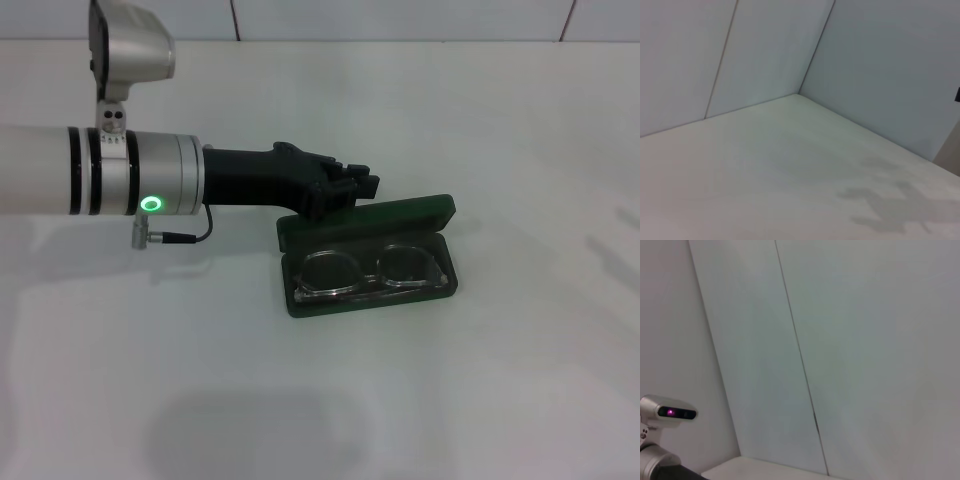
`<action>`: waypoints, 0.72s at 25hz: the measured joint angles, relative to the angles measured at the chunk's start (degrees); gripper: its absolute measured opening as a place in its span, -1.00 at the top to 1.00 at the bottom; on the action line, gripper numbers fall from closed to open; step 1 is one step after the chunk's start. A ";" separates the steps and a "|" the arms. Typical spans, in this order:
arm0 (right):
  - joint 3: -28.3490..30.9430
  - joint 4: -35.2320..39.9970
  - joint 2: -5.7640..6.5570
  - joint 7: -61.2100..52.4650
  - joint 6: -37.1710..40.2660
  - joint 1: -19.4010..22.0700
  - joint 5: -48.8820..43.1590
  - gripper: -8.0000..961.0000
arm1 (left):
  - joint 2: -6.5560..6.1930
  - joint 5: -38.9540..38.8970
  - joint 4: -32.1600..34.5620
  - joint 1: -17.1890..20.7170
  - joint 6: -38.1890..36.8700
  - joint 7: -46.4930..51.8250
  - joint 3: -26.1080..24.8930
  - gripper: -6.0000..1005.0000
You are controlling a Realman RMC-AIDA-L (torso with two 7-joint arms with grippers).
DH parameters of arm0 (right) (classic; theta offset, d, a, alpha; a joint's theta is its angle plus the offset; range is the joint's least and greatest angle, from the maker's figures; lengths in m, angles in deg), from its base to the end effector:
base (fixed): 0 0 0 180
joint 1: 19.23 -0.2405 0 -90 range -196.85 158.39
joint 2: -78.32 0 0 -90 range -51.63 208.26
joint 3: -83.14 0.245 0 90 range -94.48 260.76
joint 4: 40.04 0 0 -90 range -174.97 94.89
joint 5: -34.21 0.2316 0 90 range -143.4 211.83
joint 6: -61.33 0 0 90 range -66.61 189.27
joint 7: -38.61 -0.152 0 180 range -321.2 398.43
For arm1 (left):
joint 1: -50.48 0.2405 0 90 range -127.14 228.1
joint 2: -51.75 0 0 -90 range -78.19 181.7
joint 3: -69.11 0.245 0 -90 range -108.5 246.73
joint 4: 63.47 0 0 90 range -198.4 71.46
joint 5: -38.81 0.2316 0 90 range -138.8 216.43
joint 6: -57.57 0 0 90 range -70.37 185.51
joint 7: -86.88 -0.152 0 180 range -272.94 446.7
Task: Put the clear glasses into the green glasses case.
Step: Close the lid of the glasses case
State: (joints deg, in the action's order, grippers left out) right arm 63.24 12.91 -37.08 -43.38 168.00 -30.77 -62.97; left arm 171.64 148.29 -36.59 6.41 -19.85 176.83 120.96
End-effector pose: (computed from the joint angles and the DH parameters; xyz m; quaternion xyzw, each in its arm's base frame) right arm 0.3276 0.2539 0.1543 -0.8436 0.2141 0.3684 0.3269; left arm -0.1895 0.3864 -0.0653 -0.9410 -0.2542 -0.2164 0.0552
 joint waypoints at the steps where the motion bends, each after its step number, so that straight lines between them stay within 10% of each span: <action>1: 0.02 -0.15 0.00 0.02 0.00 -0.08 -0.01 -0.23 | 0.00 0.00 -0.19 0.00 0.15 -0.03 0.00 0.37; 18: -0.06 -2.66 0.09 1.46 -1.42 -1.04 -1.86 -0.23 | 0.24 -2.89 -3.96 -0.15 3.98 -3.52 2.91 0.61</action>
State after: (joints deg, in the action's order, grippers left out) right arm 63.18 10.25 -36.99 -41.93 166.58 -31.81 -64.84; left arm 171.88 145.39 -40.55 6.25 -15.87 173.31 123.87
